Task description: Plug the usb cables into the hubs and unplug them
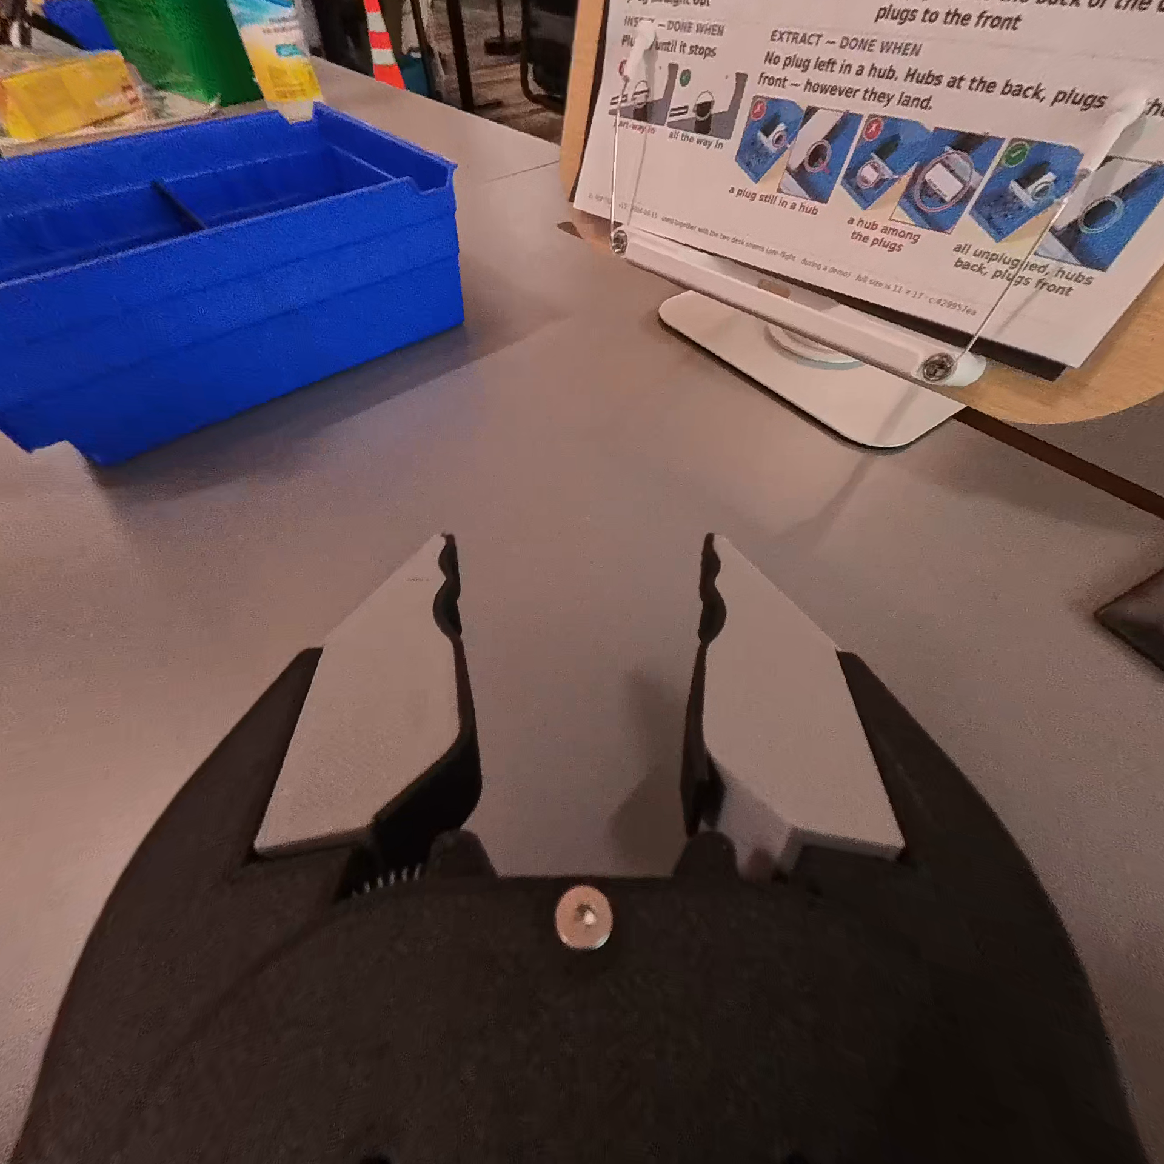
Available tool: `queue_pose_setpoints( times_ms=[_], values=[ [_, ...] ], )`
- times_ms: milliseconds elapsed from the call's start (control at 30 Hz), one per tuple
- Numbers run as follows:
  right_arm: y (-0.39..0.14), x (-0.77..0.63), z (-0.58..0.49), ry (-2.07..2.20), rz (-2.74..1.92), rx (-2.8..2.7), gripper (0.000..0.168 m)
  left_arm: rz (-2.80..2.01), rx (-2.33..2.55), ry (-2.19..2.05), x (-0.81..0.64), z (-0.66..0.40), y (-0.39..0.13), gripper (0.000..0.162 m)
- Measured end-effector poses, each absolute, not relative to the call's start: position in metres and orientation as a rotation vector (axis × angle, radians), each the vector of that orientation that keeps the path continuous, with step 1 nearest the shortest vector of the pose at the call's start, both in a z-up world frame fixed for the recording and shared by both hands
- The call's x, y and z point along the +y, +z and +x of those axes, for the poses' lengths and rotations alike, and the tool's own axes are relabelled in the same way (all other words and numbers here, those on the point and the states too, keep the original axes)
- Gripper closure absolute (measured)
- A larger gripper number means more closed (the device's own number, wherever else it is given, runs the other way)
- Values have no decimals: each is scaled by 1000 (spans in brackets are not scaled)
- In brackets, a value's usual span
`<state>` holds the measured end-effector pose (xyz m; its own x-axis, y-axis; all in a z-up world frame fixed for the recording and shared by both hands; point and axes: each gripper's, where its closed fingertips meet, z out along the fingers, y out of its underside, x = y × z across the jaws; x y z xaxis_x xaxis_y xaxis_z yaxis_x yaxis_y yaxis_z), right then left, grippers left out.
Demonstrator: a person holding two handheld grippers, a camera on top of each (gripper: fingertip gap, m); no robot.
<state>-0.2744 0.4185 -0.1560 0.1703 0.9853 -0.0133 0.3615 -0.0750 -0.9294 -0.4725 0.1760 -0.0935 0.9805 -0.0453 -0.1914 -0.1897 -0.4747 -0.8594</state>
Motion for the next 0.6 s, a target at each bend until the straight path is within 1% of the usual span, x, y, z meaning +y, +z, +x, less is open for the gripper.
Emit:
queue_pose_setpoints(
  times_ms=[33, 67, 100, 133, 233, 300, 333, 400, 533, 600],
  values=[
    [-157, 417, -271, 912, -1569, -1344, 94, -2094, 186, 235, 172, -490, -93, 90],
    [-157, 415, -268, 910, -1555, -1353, 95, -2112, 204, 329, 169, -511, -90, 93],
    [-158, 414, -265, 913, -1547, -1357, 95, -2111, 227, 385, 166, -528, -85, 101],
    [-158, 412, -263, 926, -1543, -1357, 95, -2103, 252, 359, 166, -535, -80, 106],
    [-153, 404, -258, 976, -1531, -1336, 96, -2112, 263, 90, 171, -539, -73, 101],
    [-147, 400, -256, 958, -1499, -1329, 97, -2100, 231, -44, 176, -541, -73, 102],
    [-146, 399, -255, 920, -1479, -1329, 99, -2103, 206, -101, 178, -541, -77, 104],
    [-148, 400, -256, 851, -1455, -1336, 101, -2146, 178, -210, 179, -534, -93, 101],
    [-163, 398, -262, 792, -1465, -1394, 98, -2301, 71, -154, 169, -543, -137, 97],
    [-175, 395, -265, 789, -1502, -1429, 92, -2304, 11, -150, 160, -543, -145, 96]
  ],
)
